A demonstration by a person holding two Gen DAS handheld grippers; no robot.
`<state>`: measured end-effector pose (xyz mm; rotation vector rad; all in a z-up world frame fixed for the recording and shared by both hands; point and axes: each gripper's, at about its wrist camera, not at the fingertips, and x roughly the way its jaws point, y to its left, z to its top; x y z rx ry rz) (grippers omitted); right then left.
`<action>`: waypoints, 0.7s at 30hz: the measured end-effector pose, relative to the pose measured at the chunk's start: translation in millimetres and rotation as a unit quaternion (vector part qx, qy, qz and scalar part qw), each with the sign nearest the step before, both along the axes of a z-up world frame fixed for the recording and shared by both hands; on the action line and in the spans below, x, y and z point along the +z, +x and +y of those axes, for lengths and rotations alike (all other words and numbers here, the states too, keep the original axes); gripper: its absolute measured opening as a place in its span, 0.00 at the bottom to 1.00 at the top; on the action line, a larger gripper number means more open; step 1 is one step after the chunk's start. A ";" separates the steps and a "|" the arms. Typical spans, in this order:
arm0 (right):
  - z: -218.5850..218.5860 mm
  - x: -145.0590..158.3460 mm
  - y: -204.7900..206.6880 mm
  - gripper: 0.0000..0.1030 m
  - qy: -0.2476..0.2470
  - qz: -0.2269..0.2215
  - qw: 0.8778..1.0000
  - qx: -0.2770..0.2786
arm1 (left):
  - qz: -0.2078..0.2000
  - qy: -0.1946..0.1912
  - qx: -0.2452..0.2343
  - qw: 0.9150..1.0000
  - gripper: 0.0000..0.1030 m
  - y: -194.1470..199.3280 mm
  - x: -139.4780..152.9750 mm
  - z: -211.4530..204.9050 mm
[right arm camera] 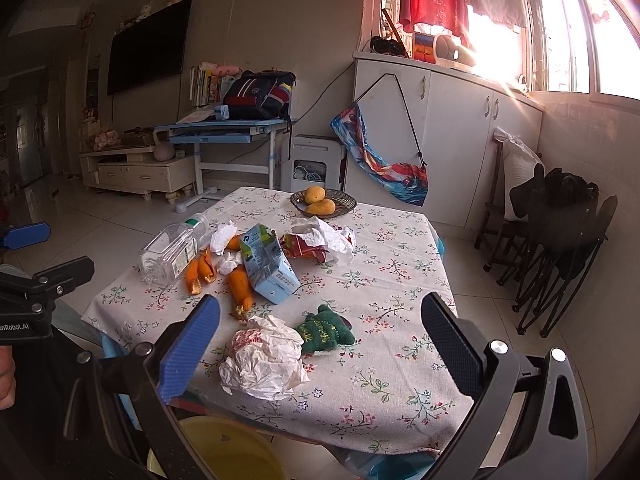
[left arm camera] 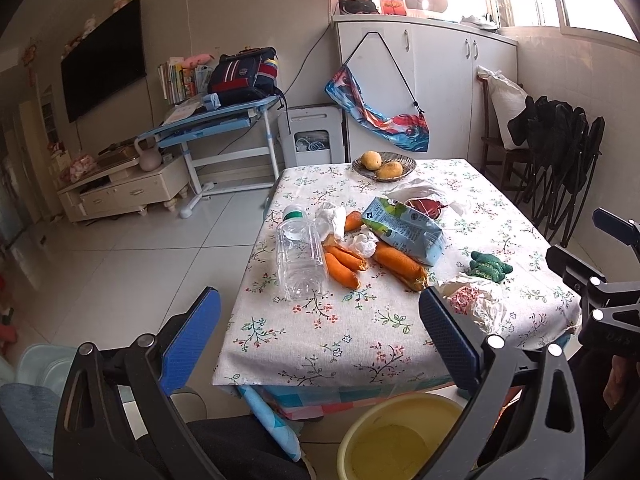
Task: Collect trash
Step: 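Move the right gripper toward the green plush toy on the table, then grasp the green plush toy with the right gripper while the left gripper grasps the clear plastic bottle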
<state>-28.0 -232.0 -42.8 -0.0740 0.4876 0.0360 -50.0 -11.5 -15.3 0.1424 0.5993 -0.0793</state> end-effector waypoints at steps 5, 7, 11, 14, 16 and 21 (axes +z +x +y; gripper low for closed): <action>-13.3 -2.2 7.8 0.94 0.023 0.022 0.999 -0.006 | 0.033 -0.021 0.001 0.999 0.93 19.7 -11.8 11.3; -20.7 -5.4 13.0 0.94 0.034 0.036 0.999 -0.015 | 0.045 -0.031 0.005 0.998 0.93 29.5 -17.4 16.4; -30.2 -15.3 26.0 0.94 0.043 0.068 0.997 -0.018 | 0.063 -0.040 0.008 0.997 0.93 46.5 -26.5 21.5; -32.7 -25.0 34.8 0.94 0.052 0.092 0.994 -0.011 | 0.081 -0.050 0.010 0.995 0.93 60.3 -33.7 23.2; -37.9 -29.7 39.9 0.91 0.070 0.108 0.992 -0.010 | 0.098 -0.067 0.018 0.993 0.93 70.7 -39.4 28.5; -58.4 -43.0 59.3 0.74 0.127 0.155 0.980 -0.024 | 0.118 -0.103 0.047 0.987 0.93 94.2 -48.8 43.9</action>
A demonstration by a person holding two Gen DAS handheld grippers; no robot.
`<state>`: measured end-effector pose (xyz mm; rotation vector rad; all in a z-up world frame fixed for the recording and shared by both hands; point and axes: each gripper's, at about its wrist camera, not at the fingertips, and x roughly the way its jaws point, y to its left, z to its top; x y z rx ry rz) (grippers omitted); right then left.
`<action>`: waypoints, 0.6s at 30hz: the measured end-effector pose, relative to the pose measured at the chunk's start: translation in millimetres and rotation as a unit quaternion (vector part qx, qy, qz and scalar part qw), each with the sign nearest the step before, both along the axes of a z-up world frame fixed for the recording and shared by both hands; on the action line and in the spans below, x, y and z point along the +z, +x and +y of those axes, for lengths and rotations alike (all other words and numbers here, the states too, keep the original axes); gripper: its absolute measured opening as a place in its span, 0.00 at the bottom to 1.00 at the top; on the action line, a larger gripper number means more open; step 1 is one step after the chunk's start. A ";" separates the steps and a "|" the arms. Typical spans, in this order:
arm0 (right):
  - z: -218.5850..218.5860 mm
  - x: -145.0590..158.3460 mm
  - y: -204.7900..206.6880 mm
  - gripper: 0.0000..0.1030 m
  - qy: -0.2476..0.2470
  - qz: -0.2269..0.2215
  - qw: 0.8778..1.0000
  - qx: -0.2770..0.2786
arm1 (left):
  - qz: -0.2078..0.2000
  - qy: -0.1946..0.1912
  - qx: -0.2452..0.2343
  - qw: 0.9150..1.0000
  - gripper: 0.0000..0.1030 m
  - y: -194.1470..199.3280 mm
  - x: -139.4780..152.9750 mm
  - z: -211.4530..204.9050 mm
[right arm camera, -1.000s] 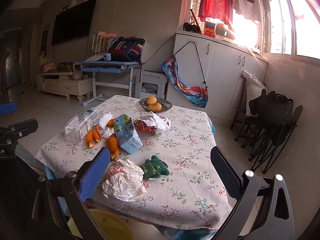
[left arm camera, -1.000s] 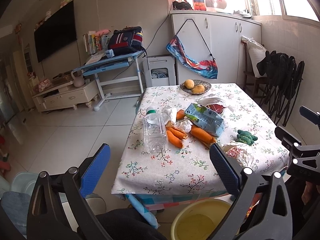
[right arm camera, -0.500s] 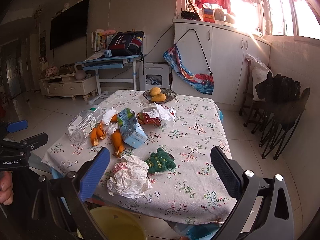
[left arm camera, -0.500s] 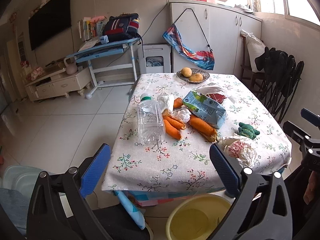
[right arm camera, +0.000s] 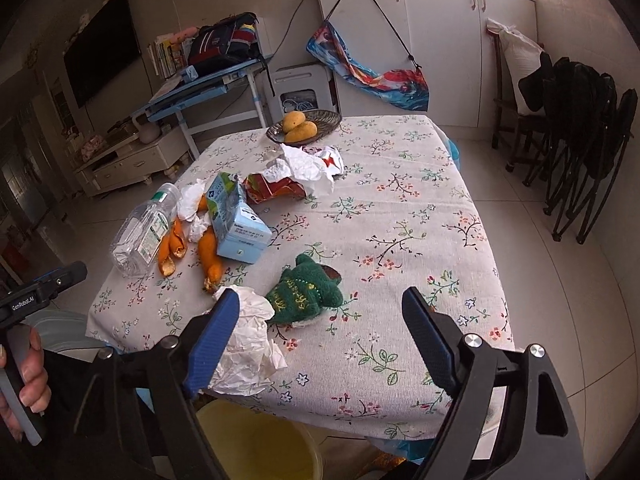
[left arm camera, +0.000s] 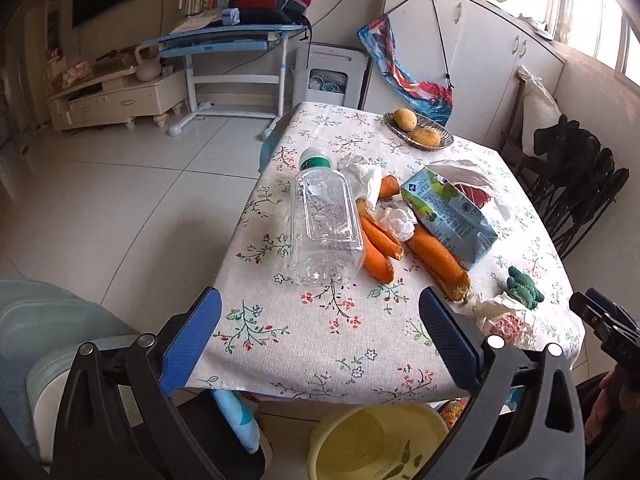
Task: Collect trash
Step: 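Grasp the green plush toy with the right gripper while the left gripper grasps the clear plastic bottle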
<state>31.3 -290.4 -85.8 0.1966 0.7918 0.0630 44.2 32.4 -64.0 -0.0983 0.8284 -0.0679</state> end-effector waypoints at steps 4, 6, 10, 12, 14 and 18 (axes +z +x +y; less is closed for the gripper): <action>-5.4 -13.3 19.1 0.67 0.008 0.035 0.999 -0.002 | -0.006 0.019 -0.003 1.000 0.93 19.4 0.3 -7.7; -5.6 -19.4 27.4 0.60 0.009 0.050 0.999 0.000 | -0.005 0.025 -0.002 1.000 0.93 32.2 0.0 -12.6; -6.2 -27.1 40.4 0.54 0.006 0.069 0.998 0.004 | 0.001 0.041 -0.004 0.999 0.93 59.7 -2.6 -24.4; -5.7 -30.7 46.6 0.51 0.001 0.077 0.997 0.006 | 0.005 0.054 -0.005 0.999 0.93 72.7 -5.5 -31.3; -5.0 -33.3 50.9 0.51 0.005 0.082 0.997 0.011 | 0.010 0.064 -0.003 0.998 0.93 84.7 -9.4 -34.8; -5.3 -36.8 57.7 0.51 0.011 0.085 0.996 0.021 | 0.031 0.073 0.009 0.997 0.93 107.6 -19.5 -35.3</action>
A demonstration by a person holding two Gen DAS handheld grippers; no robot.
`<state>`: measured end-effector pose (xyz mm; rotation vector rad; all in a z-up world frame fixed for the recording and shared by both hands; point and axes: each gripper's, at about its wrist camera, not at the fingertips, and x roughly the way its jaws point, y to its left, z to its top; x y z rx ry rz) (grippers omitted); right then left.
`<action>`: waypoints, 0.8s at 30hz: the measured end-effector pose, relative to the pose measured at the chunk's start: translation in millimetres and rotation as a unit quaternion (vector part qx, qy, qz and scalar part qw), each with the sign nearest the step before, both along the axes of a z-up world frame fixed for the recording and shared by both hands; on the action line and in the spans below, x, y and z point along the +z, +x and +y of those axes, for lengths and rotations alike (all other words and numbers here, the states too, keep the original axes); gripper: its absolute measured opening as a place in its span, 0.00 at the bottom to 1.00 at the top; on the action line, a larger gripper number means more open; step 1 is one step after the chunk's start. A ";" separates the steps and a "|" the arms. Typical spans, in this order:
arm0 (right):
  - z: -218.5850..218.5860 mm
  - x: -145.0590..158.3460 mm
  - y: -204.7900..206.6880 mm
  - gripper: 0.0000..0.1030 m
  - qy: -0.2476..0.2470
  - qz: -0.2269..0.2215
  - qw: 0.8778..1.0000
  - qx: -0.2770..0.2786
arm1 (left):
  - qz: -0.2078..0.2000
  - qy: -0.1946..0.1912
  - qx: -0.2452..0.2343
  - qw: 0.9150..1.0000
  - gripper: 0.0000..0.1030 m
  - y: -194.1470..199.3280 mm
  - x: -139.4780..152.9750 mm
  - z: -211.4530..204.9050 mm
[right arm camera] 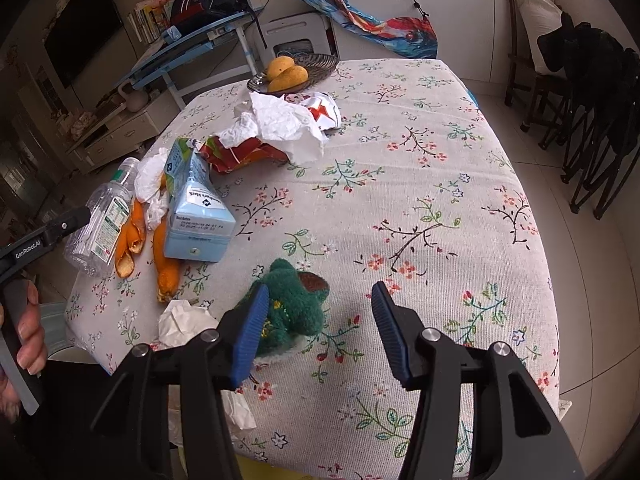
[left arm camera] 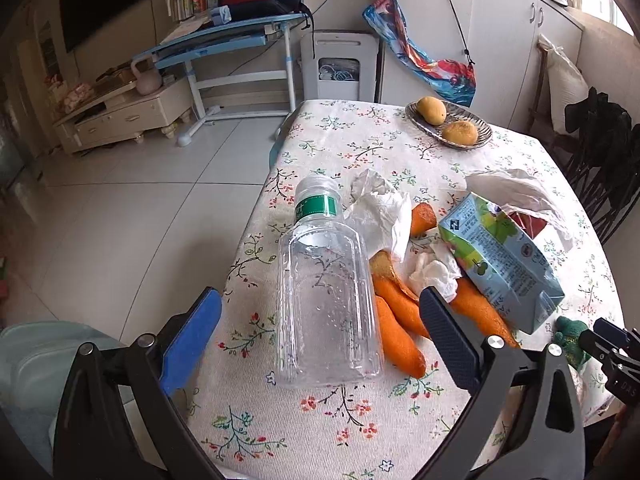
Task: Collect trash
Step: 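Grasp the green plush toy with the right gripper while the left gripper grasps the clear plastic bottle, then carry the toy and bottle over the yellow bucket and open both grippers to drop them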
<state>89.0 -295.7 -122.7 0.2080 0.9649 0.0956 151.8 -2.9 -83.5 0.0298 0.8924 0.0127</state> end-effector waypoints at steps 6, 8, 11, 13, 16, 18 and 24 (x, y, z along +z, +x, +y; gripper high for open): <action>0.1 -2.6 4.9 0.43 0.040 0.010 0.999 0.016 | 0.034 0.002 0.017 0.999 0.79 21.4 -14.4 7.7; -0.5 -3.3 5.7 0.37 0.056 0.011 0.998 0.020 | 0.045 -0.010 0.019 0.999 0.70 26.4 -20.0 11.4; -1.0 -3.0 4.8 0.29 0.072 0.009 0.997 0.023 | 0.056 -0.019 0.012 0.998 0.54 30.0 -26.4 11.6; -1.8 -0.6 3.9 0.23 0.079 0.000 0.997 0.021 | 0.051 -0.022 0.010 0.998 0.51 28.6 -25.8 11.2; -3.8 6.9 1.5 0.19 0.074 -0.023 0.997 0.007 | 0.039 -0.034 0.010 0.999 0.51 23.5 -21.7 14.6; -7.0 14.1 -1.8 0.19 0.069 -0.044 0.997 -0.001 | 0.026 -0.037 0.006 0.999 0.51 17.2 -15.9 15.7; -8.5 35.6 -12.0 0.19 0.067 -0.107 0.992 -0.006 | -0.013 -0.045 -0.002 0.999 0.51 -7.5 3.1 20.7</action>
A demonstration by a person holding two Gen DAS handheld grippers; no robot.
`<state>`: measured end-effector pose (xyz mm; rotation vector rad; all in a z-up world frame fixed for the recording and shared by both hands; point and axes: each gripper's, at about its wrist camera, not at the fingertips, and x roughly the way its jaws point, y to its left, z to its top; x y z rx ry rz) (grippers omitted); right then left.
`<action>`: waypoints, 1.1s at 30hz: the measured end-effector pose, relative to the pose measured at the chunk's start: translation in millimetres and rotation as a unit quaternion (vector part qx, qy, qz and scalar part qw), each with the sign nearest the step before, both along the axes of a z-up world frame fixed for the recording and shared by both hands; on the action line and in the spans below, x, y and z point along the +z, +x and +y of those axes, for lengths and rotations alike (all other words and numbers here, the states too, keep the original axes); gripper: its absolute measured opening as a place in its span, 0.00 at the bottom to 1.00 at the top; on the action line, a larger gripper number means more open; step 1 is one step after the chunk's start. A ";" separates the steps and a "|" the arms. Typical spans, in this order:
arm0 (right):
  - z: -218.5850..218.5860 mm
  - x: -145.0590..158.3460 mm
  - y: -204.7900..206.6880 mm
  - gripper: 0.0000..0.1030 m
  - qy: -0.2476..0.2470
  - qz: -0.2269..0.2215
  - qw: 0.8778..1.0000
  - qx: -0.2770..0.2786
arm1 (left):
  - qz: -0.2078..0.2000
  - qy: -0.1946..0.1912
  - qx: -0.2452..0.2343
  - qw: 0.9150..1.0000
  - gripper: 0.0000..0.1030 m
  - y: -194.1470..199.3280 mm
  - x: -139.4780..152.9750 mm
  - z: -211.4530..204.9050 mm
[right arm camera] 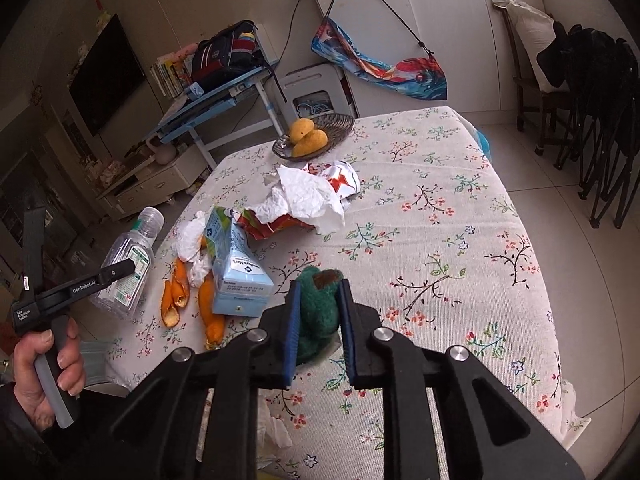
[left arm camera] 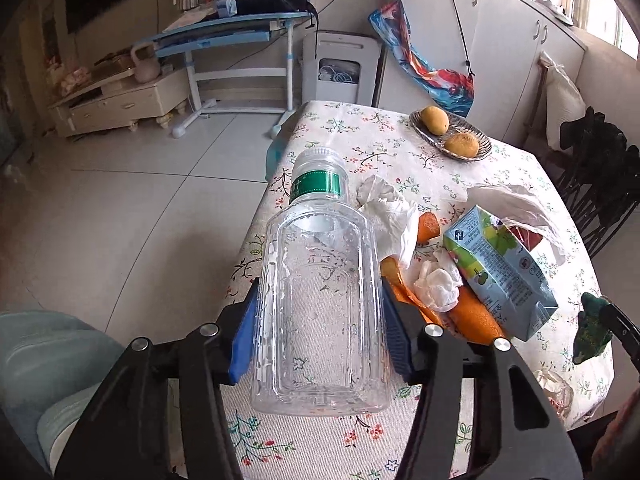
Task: Collect trash
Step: 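Carry the toy and bottle over the yellow bucket and open both grippers to drop them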
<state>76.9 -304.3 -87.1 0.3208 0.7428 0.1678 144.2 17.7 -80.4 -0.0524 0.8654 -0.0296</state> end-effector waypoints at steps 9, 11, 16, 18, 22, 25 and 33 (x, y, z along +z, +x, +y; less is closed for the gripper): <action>67.1 28.9 -44.0 0.19 -0.012 -0.063 0.985 0.162 | -0.055 -0.002 -0.014 0.998 0.51 -51.6 23.7 3.8; 95.2 20.9 -59.8 0.19 -0.034 -0.051 0.973 0.221 | -0.060 0.002 -0.017 0.998 0.51 -61.9 25.4 2.6; 151.4 -15.8 -88.6 0.19 -0.109 0.008 0.939 0.326 | -0.066 0.015 -0.026 0.997 0.51 -85.6 26.5 0.8; 164.5 -32.5 -94.6 0.19 -0.138 0.037 0.925 0.351 | -0.068 0.016 -0.028 0.997 0.51 -94.0 27.0 0.4; 179.9 -64.1 -98.9 0.20 -0.184 0.092 0.902 0.380 | -0.070 0.015 -0.031 0.997 0.51 -107.3 28.3 1.4; 184.5 -79.6 -100.4 0.26 -0.206 0.123 0.891 0.386 | -0.071 0.014 -0.034 0.997 0.51 -116.6 28.6 1.2; 160.0 -45.5 -100.9 0.42 -0.161 0.058 0.929 0.329 | -0.070 0.018 -0.050 0.996 0.51 -134.7 26.6 -2.0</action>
